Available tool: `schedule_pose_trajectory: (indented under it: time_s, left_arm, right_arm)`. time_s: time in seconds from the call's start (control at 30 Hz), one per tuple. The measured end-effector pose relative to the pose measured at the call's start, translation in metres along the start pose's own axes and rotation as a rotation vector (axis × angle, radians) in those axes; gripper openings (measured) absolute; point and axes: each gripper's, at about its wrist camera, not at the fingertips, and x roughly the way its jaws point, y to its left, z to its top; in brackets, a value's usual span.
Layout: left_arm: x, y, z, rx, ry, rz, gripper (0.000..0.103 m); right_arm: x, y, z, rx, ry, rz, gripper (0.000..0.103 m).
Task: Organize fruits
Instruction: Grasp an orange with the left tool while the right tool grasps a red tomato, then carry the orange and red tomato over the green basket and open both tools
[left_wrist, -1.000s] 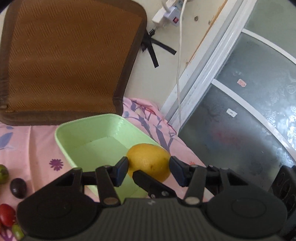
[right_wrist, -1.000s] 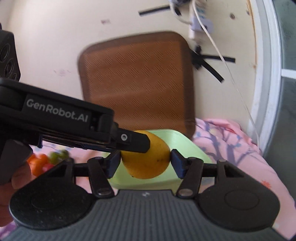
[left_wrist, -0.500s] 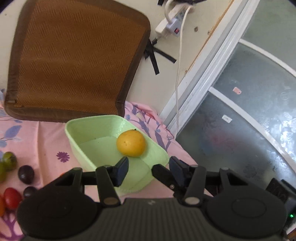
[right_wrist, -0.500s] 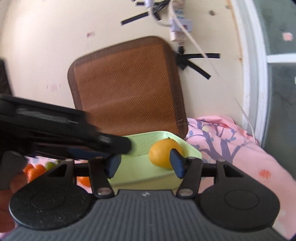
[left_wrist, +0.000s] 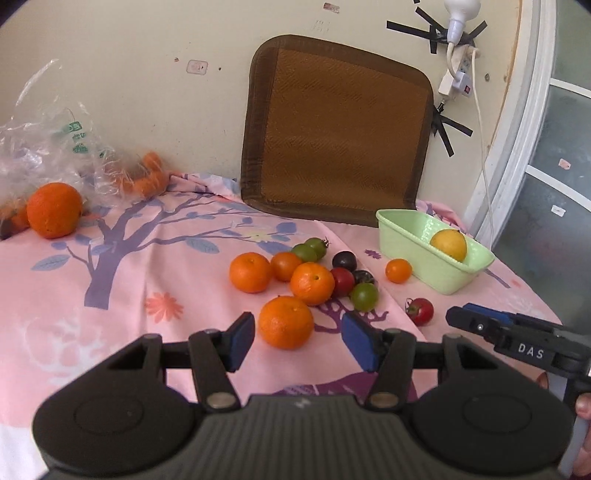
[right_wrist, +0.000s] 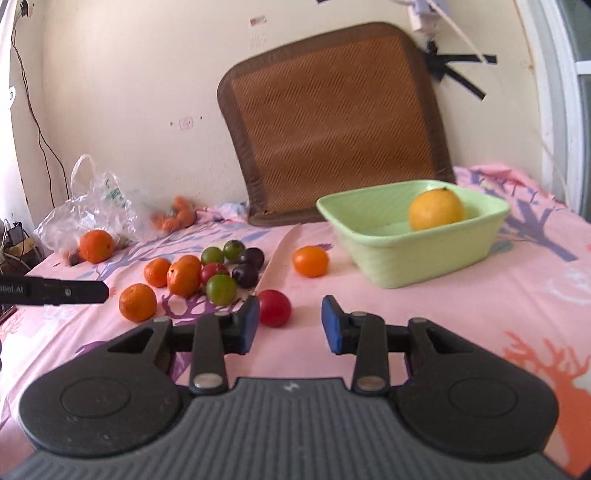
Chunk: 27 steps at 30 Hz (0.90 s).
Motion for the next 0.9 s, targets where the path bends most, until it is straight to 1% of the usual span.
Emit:
schedule_pose_trajectory:
  time_s: [0.07,0.1,0.2,0.3,0.33,0.37,0.4,0.43,0.47,0.57,0.67,0.77,0.83,0.9]
  left_arm:
    - [0.011,-0.001,0.004,0.005,0.009,-0.016,0.059]
    - [0.017,-0.002,0.004,0.017,0.014,-0.013,0.063]
    - [0.034,-0.005,0.002,0.04,0.036,0.036,0.064]
    - [0.046,0.0,-0.002,0.012,0.063,0.051,0.058]
    - [0.049,0.001,-0.003,0.003,0.069,0.051,0.046]
    - [0.049,0.001,-0.005,0.005,0.061,0.058,0.043]
    - [0.049,-0.001,-0.007,0.017,0.055,0.068,0.041]
    - [0.047,-0.002,-0.009,0.027,0.051,0.069,0.041]
    - [0.045,-0.004,-0.01,0.024,0.053,0.061,0.041]
    - [0.037,-0.015,-0.016,0.004,0.073,-0.005,0.04]
    - [0.031,-0.038,-0.024,0.029,0.081,-0.061,0.04]
    - [0.028,-0.071,-0.029,0.075,0.081,-0.147,0.04]
    - [0.029,-0.094,-0.031,0.122,0.076,-0.194,0.04]
    - [0.035,-0.119,-0.033,0.163,0.09,-0.24,0.04]
  right_arm:
    - [0.011,0.005,0.004,0.005,0.026,0.008,0.04]
    - [0.017,0.005,0.006,0.007,0.036,0.008,0.041]
    - [0.031,0.005,0.007,0.012,0.087,0.017,0.041]
    - [0.041,0.006,0.009,0.005,0.117,0.029,0.042]
    - [0.043,0.005,0.009,0.003,0.13,0.033,0.042]
    - [0.043,0.005,0.009,-0.001,0.133,0.035,0.042]
    - [0.042,0.006,0.008,-0.01,0.138,0.034,0.042]
    - [0.041,0.007,0.007,-0.02,0.137,0.032,0.039]
    - [0.039,0.008,0.007,-0.03,0.137,0.037,0.029]
    - [0.027,0.009,0.002,-0.047,0.128,0.037,0.03]
    - [0.002,0.004,-0.007,-0.043,0.103,0.023,0.03]
    - [-0.03,-0.007,-0.019,-0.037,0.07,-0.028,0.03]
    - [-0.05,-0.019,-0.026,-0.028,0.052,-0.081,0.03]
    - [-0.067,-0.03,-0.034,-0.018,0.047,-0.135,0.03]
